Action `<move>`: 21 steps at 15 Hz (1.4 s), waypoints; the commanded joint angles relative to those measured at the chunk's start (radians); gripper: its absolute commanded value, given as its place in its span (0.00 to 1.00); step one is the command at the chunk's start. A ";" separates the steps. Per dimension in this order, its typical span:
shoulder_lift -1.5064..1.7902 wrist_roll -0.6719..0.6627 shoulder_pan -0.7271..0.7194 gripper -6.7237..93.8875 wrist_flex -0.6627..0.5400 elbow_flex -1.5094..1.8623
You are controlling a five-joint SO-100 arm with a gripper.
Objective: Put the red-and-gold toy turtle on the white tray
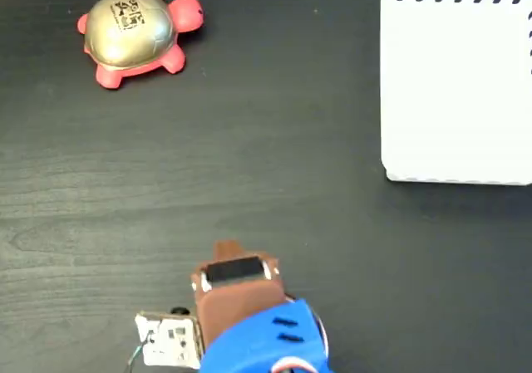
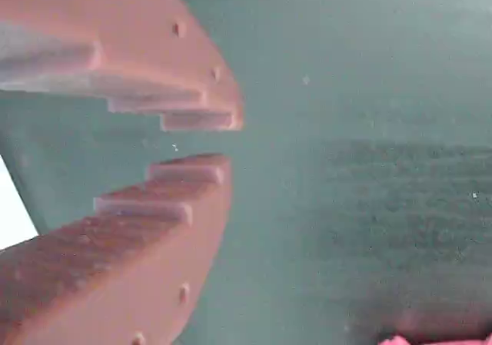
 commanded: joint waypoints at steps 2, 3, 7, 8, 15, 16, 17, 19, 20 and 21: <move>-0.449 -0.063 0.009 0.07 -0.133 -0.393; -0.591 -0.095 0.011 0.07 -0.124 -0.531; -1.137 -0.184 0.011 0.07 -0.017 -1.051; -1.249 -0.192 -0.003 0.07 0.029 -1.173; -1.845 -0.120 -0.046 0.07 0.011 -1.775; -1.899 -0.107 -0.058 0.07 0.025 -1.847; -1.928 -0.092 -0.074 0.07 0.043 -1.899; -1.967 -0.067 -0.098 0.07 0.094 -1.991; -1.997 -0.055 -0.110 0.07 0.124 -2.048; -2.029 -0.041 -0.117 0.07 0.137 -2.102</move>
